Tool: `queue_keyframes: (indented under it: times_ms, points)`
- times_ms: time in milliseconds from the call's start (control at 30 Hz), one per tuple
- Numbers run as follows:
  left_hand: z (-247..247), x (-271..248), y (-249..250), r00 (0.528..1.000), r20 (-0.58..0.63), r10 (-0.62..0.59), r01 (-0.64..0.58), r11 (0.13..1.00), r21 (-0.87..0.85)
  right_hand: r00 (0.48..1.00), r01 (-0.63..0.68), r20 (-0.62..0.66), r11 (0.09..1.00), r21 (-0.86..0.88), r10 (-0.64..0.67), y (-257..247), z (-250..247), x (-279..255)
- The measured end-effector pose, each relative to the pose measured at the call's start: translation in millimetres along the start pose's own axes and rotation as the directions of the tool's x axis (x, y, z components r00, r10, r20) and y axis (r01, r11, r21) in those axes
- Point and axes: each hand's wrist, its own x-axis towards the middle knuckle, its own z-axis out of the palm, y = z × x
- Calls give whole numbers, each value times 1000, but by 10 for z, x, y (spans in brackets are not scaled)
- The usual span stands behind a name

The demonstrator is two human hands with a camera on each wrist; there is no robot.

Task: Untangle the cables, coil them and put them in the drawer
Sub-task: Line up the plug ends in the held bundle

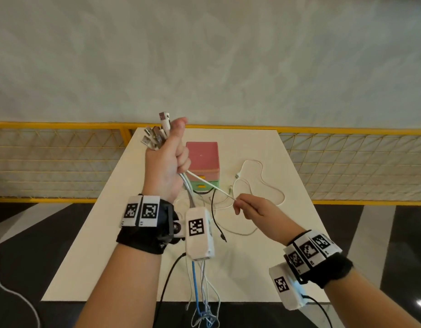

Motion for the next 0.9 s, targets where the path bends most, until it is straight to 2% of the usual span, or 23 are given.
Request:
queue_keyframes:
  times_ms: [100, 167, 233, 300, 400, 467, 533, 567, 633, 667, 733, 767, 833, 900]
  points:
    - [-42, -5, 83, 998, 57, -13, 6, 992, 128, 998, -47, -30, 999, -17, 47, 84, -45, 22]
    - [-20, -83, 117, 979, 202, -33, -43, 932, 361, 996, -25, -90, 998, -66, 20, 1, -93, 65]
    - [53, -194, 101, 930, 346, -122, -136, 762, 633, 986, 40, -161, 995, -93, -54, -171, -176, 126]
    - [128, -268, 41, 884, 407, -231, -207, 587, 783, 969, 117, -208, 990, -81, -131, -362, -280, 187]
    - [132, -260, 18, 883, 396, -254, -242, 478, 845, 965, 203, -152, 977, -70, -212, -500, -405, 229]
    - [78, -231, 99, 919, 351, -181, -232, 471, 851, 965, 195, -163, 978, -75, -205, -439, -507, 235]
    - [-40, -162, 182, 976, 218, 21, -196, 523, 829, 967, 160, -192, 985, -64, -170, -305, -612, 249]
    - [-119, -123, 210, 983, 128, 131, -179, 545, 819, 971, 138, -189, 988, -70, -149, -247, -641, 257]
    - [-240, -49, 223, 964, 35, 262, -168, 507, 846, 978, 98, -175, 989, -109, -116, -165, -662, 295]
    - [-269, -37, 209, 955, 37, 295, -180, 476, 861, 980, 92, -165, 987, -135, -114, -156, -656, 329]
    - [-238, -65, 180, 930, 94, 357, -273, 494, 825, 979, 119, -143, 974, -192, -147, -228, -627, 398]
    - [-179, -104, 166, 916, 146, 374, -339, 523, 782, 975, 151, -130, 965, -212, -181, -299, -609, 435]
    - [-67, -162, 103, 914, 259, 312, -397, 557, 729, 958, 237, -104, 944, -228, -266, -498, -566, 499]
    - [18, -194, 61, 934, 329, 140, -354, 487, 798, 928, 326, -101, 914, -241, -357, -689, -531, 553]
